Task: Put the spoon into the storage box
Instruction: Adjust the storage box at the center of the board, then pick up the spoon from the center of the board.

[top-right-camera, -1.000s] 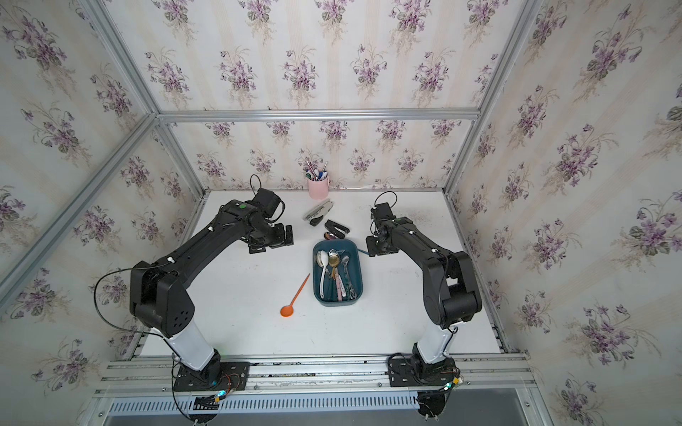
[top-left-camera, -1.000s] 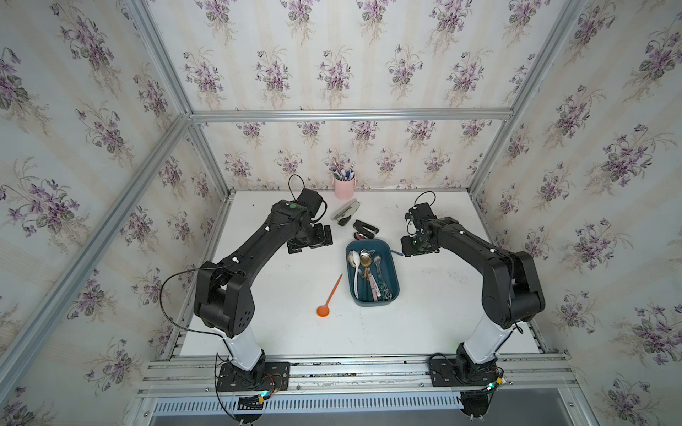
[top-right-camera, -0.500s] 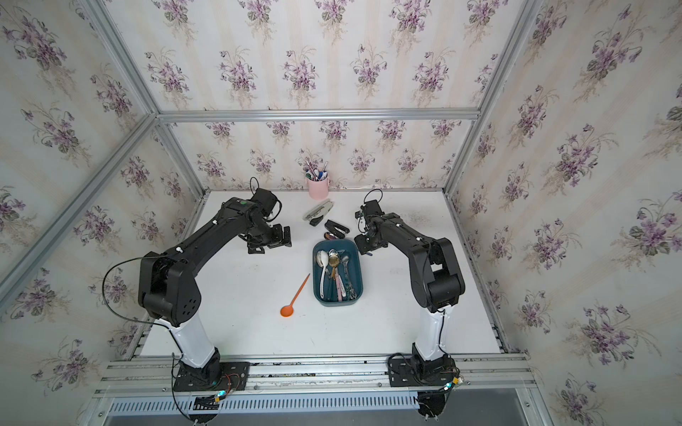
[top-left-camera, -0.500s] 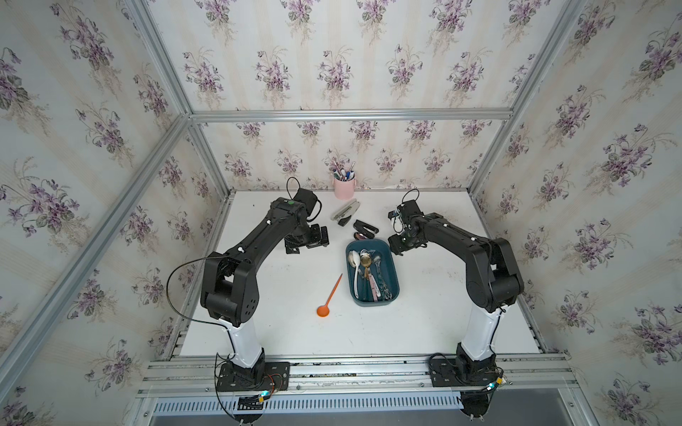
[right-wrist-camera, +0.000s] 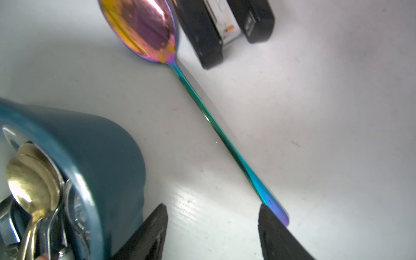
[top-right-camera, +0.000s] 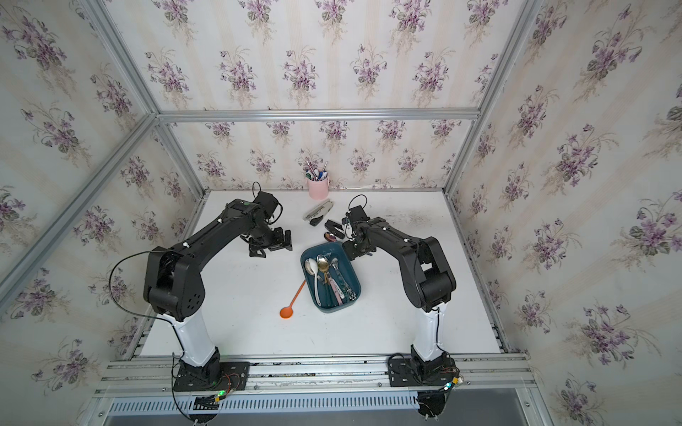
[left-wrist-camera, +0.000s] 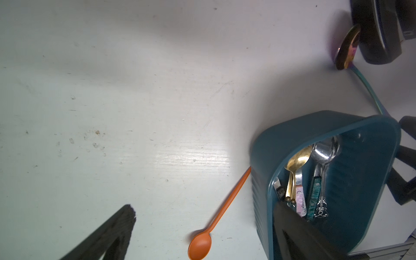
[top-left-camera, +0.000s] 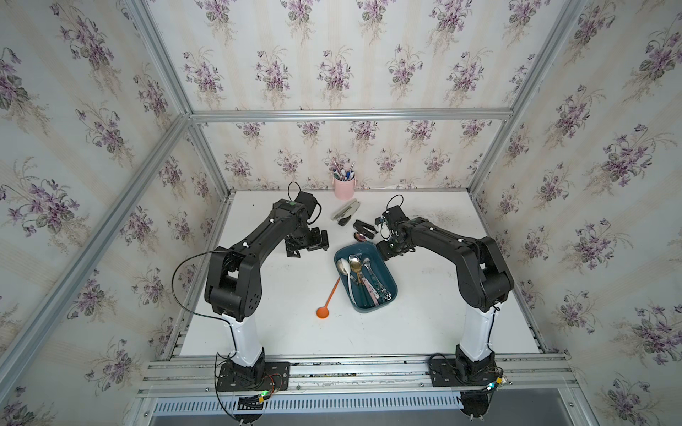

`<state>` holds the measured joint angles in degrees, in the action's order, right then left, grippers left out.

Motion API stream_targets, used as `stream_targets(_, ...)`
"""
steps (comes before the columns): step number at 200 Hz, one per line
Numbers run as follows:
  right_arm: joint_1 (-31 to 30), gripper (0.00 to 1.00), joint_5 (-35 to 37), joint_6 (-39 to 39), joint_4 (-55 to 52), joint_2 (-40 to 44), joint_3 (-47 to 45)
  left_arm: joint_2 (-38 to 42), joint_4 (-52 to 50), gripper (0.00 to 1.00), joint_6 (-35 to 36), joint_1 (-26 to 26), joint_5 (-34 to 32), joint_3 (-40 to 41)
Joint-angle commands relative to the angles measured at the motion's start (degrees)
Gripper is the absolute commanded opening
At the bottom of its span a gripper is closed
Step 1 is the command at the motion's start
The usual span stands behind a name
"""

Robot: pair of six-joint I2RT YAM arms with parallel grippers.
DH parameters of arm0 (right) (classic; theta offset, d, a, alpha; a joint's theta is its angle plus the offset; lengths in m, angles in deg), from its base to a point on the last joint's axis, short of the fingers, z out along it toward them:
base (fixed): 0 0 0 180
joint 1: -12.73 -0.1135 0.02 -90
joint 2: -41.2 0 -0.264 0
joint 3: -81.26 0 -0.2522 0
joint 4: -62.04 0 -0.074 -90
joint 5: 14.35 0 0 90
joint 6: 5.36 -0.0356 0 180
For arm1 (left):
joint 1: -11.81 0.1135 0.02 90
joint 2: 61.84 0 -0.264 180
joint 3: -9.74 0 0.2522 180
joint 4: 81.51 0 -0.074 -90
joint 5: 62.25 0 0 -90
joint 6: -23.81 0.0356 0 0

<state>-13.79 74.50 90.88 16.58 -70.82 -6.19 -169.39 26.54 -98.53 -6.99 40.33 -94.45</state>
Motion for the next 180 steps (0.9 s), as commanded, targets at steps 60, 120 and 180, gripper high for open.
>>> stream_targets(60,1.3,0.60,-0.2,10.8,1.7,-6.5,6.9,0.3,-1.1,1.00,0.9,0.6,0.4,0.4)
stream_targets(120,2.9,0.52,-3.0,14.2,1.5,-10.5,10.1,1.6,-1.2,1.00,0.8,1.1,0.3,1.5)
stream_targets(180,3.2,0.42,-3.3,14.7,1.9,-10.4,6.5,1.5,-0.8,1.00,0.5,1.4,0.8,2.0)
